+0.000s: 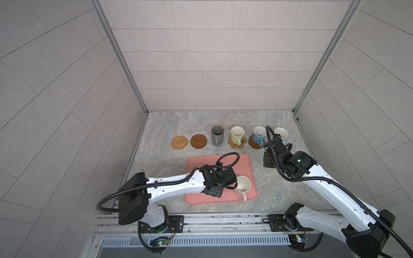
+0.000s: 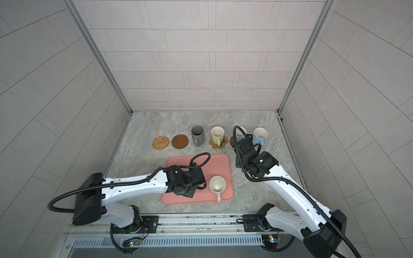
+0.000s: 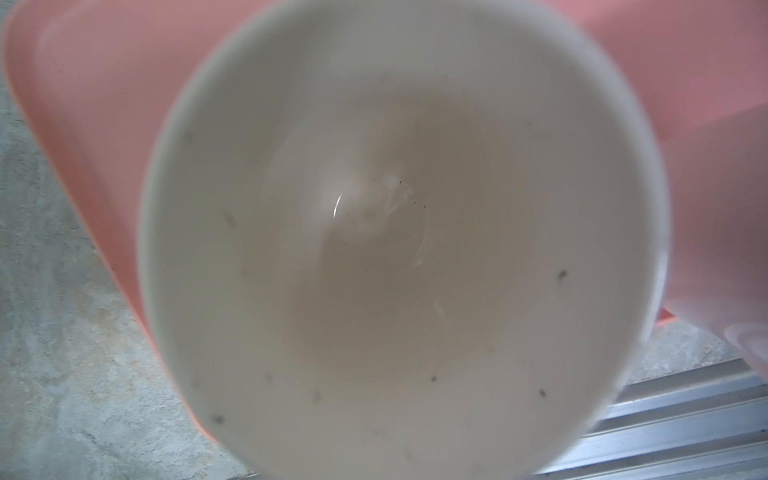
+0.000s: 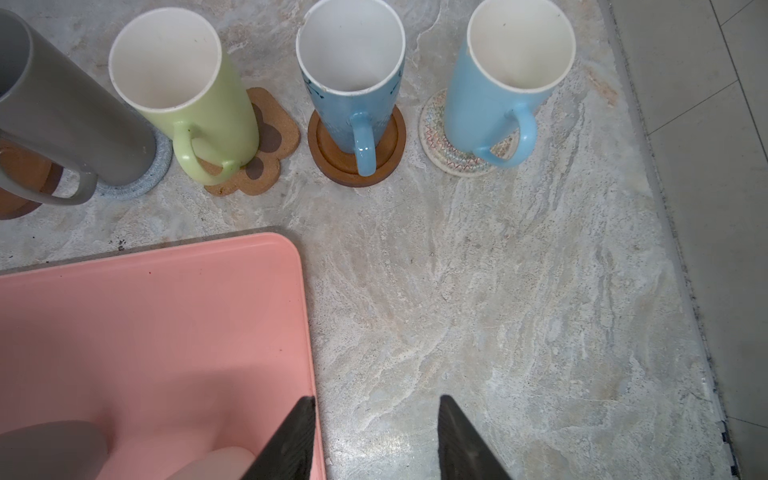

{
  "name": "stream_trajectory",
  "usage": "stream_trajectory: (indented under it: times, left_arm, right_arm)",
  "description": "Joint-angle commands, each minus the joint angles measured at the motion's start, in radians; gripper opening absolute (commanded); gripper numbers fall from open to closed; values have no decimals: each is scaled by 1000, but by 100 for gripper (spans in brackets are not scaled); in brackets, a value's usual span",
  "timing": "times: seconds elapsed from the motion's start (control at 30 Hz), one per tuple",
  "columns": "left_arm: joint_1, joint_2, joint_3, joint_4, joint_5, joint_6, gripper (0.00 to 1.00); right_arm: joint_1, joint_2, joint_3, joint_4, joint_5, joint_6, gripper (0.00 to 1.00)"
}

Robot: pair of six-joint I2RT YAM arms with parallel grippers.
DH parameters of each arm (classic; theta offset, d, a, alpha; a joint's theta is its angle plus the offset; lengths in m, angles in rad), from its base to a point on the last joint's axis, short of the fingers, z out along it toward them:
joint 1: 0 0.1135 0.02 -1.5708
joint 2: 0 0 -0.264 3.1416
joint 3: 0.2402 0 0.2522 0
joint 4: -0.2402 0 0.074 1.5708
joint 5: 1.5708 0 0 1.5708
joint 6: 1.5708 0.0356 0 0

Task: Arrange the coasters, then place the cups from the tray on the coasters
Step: 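Lift the cream mug and carry it toward the wooden coaster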

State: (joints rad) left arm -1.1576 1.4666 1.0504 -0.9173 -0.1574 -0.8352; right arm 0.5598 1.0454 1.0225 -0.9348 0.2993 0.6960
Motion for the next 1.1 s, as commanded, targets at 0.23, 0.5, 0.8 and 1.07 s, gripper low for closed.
stream_trajectory:
  times: [0.23,0.5,0.8,1.07]
  left_arm:
    - [197,-84,20,0,-37,105,9]
    - [447,-70,90,36,23,265,9]
    - [604,50,219,91,67,343,9]
    - [710,183,349,102,87,399,9]
  right_arm:
    - [-4,-25,16,-45,24,27,50]
    - [-3,-41,17,-56,36,28,50]
    - [-4,-58,16,-67,38,33,50]
    - [-4,-79,13,-80,45,35,50]
